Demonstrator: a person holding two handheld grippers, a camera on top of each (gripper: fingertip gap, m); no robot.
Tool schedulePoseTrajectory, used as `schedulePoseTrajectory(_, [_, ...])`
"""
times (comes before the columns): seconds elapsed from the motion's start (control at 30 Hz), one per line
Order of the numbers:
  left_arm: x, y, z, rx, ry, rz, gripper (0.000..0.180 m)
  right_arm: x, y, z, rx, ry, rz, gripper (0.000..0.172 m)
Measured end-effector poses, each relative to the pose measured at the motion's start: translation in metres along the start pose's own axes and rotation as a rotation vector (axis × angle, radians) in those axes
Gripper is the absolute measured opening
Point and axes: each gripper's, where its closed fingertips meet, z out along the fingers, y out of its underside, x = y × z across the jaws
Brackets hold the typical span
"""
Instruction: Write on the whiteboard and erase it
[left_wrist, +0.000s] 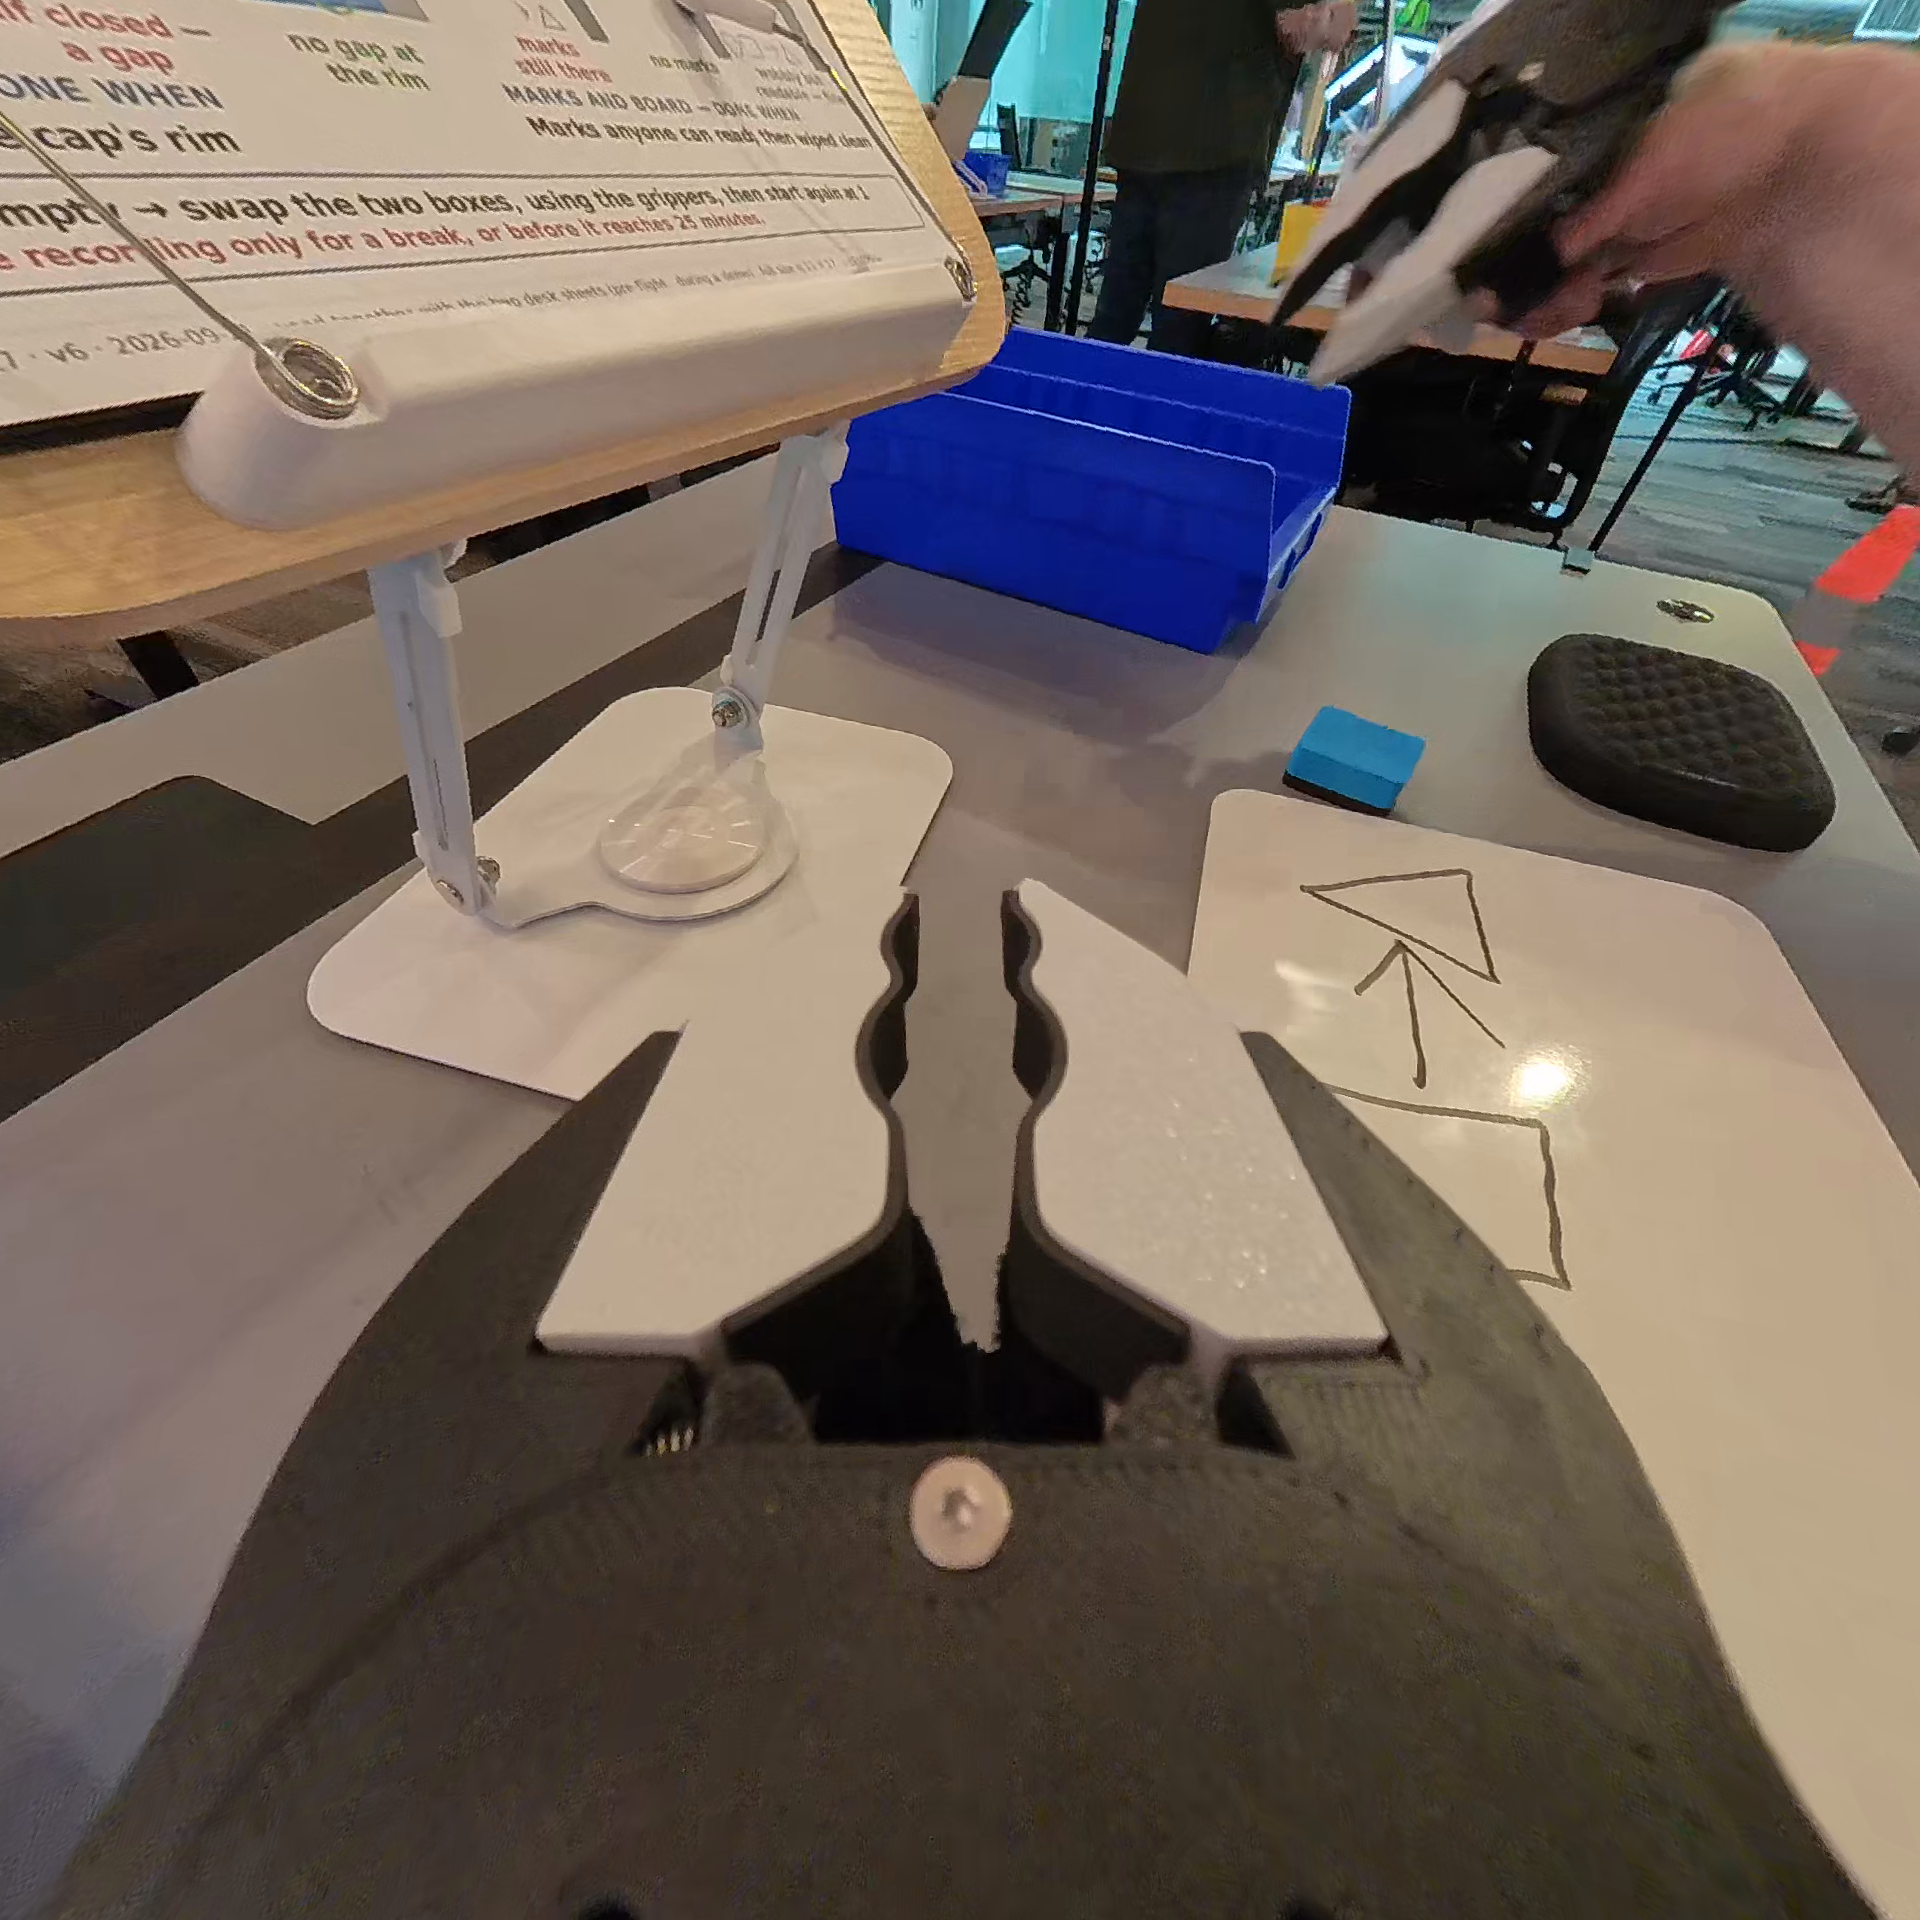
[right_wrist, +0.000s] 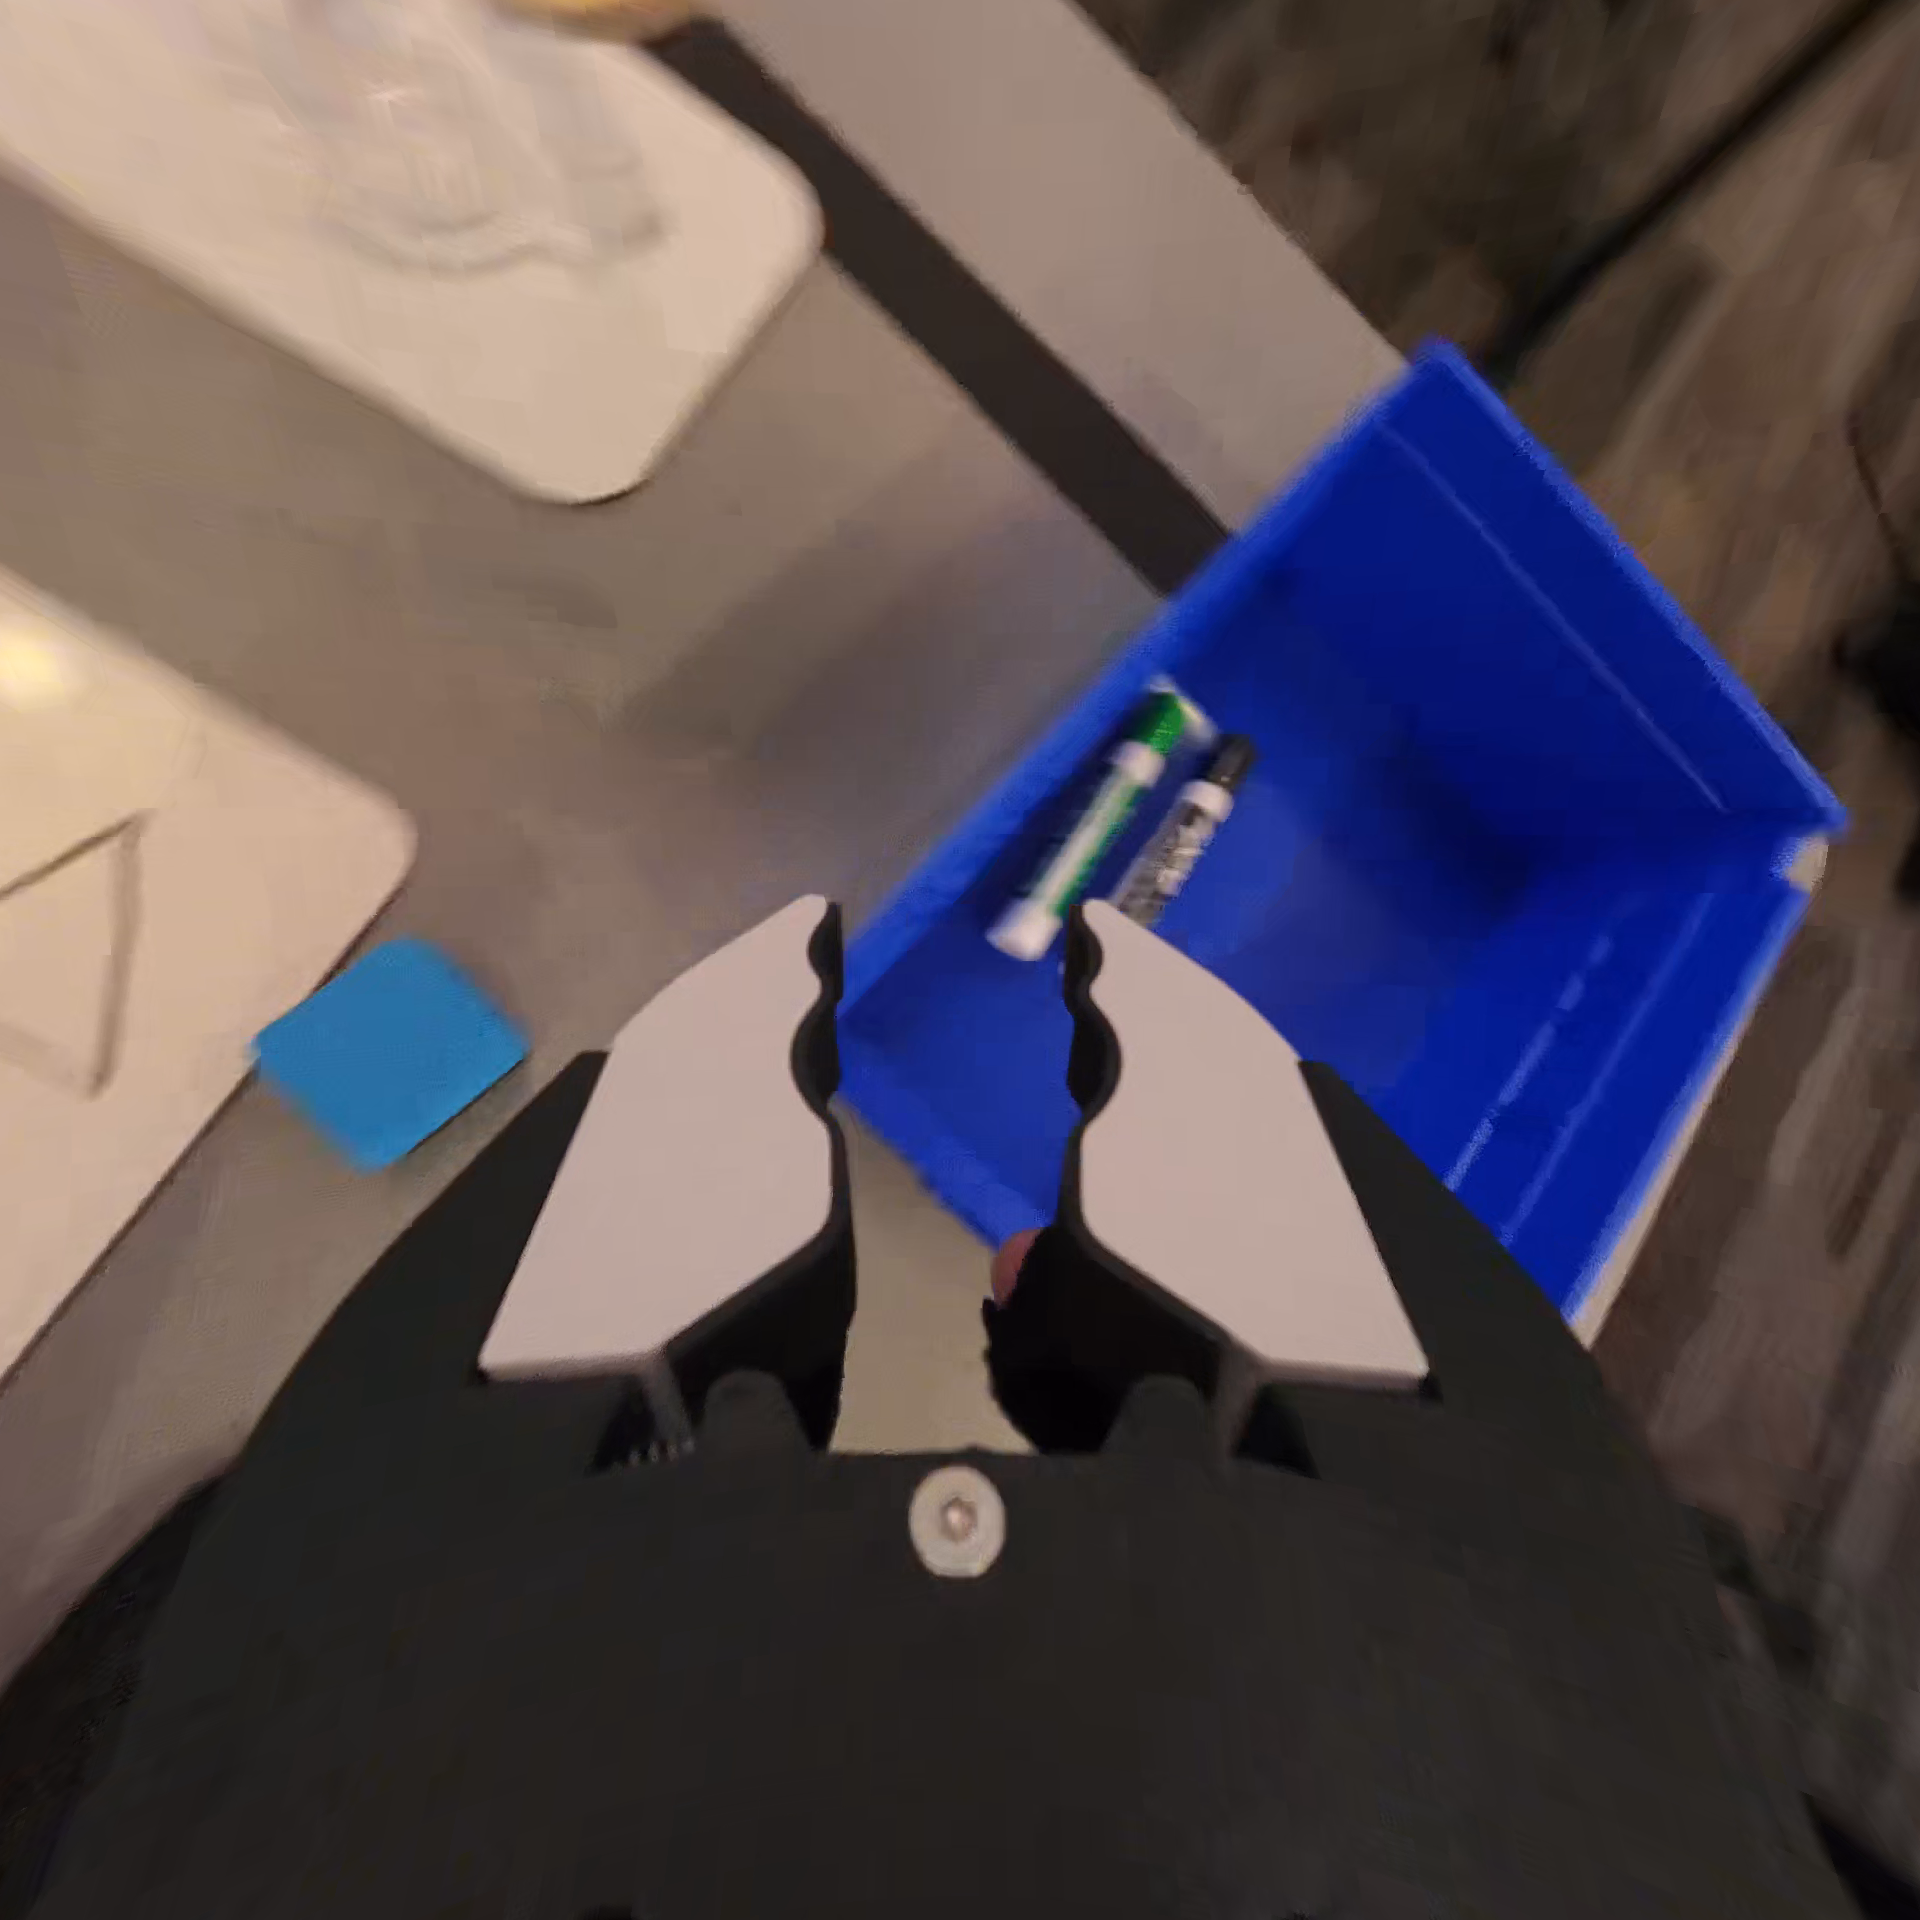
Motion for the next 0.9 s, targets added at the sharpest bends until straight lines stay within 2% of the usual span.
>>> schedulePoseTrajectory(0.13, [0.002,0.007,0.005,-0.03,0.011,0.004,0.016,-0.083,0.024,-0.006,-0.096,-0.135,-0.276,0.048])
schedulePoseTrajectory(0.2, [0.004,0.012,0.007,-0.055,0.025,0.004,0.016,-0.102,0.047,0.004,-0.186,-0.15,-0.388,0.053])
schedulePoseTrajectory(0.3, [0.005,0.018,0.008,-0.095,0.038,0.008,0.018,-0.13,0.066,0.024,-0.213,-0.245,-0.492,0.059])
schedulePoseTrajectory(0.4, [0.008,0.021,0.009,-0.117,0.053,0.017,0.018,-0.142,0.084,0.041,-0.289,-0.295,-0.534,0.061])
schedulePoseTrajectory(0.47, [0.011,0.024,0.01,-0.135,0.074,0.017,0.018,-0.155,0.084,0.047,-0.282,-0.351,-0.533,0.062])
schedulePoseTrajectory(0.57, [0.015,0.033,0.013,-0.191,0.092,0.022,0.019,-0.149,0.089,0.057,-0.339,-0.297,-0.594,0.057])
schedulePoseTrajectory(0.63, [0.021,0.042,0.016,-0.236,0.131,0.021,0.019,-0.155,0.086,0.062,-0.314,-0.324,-0.577,0.055])
schedulePoseTrajectory(0.9, [0.046,0.079,0.024,-0.443,0.248,0.052,0.019,-0.162,0.082,0.054,-0.312,-0.354,-0.54,0.059])
